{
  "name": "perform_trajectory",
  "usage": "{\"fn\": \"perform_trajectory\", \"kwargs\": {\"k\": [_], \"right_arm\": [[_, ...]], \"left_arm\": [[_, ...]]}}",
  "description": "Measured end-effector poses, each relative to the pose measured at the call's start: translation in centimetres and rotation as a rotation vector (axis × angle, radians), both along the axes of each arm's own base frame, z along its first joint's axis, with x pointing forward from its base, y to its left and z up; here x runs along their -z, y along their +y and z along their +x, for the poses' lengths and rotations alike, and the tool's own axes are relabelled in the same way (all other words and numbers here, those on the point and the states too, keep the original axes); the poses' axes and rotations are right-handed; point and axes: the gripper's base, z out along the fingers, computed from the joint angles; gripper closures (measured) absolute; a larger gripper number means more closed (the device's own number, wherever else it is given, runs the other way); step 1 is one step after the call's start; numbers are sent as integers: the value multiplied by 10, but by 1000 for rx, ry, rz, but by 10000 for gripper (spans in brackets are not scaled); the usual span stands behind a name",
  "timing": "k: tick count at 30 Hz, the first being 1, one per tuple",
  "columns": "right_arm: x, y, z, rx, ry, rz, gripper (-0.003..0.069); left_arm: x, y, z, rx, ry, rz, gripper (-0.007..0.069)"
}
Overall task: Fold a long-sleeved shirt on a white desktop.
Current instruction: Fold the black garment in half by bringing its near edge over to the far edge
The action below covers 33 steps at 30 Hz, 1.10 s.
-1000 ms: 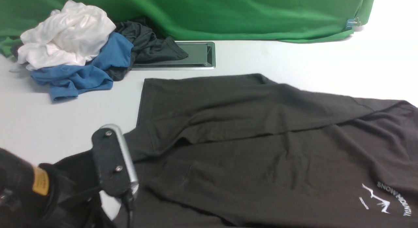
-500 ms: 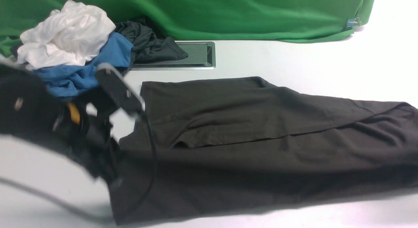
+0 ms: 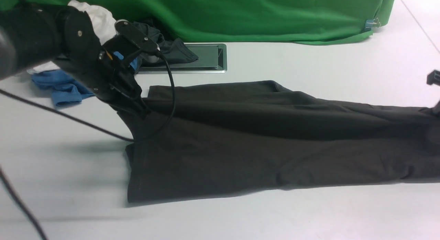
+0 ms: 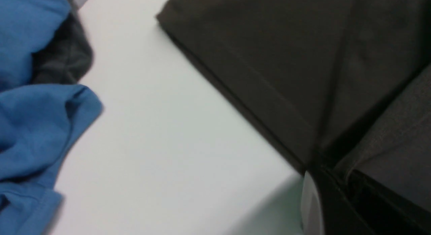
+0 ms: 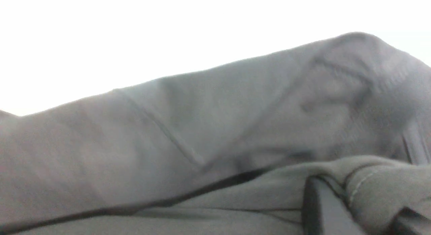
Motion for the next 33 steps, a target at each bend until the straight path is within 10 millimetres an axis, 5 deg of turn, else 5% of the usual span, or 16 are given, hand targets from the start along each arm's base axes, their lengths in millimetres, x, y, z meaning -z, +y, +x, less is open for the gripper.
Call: {"fn": "perform_trajectory", "kwargs": {"k": [11, 20, 25, 29, 33], "right_arm": [[14, 11, 50, -69, -42, -11, 566], [12, 9, 59, -50, -88, -26, 559], [18, 7, 63, -32, -105, -37, 452], [16, 6, 65, -59, -125, -58, 239], [7, 13, 62, -110, -106, -57, 202]], "left_arm": [[12, 10, 32, 11, -8, 36, 596], [11, 10, 42, 22, -92, 51, 596], [17, 10, 47, 33, -106, 70, 596], [29, 12, 54, 44, -123, 99, 594], [32, 11, 58, 48, -151, 101, 572]]}}
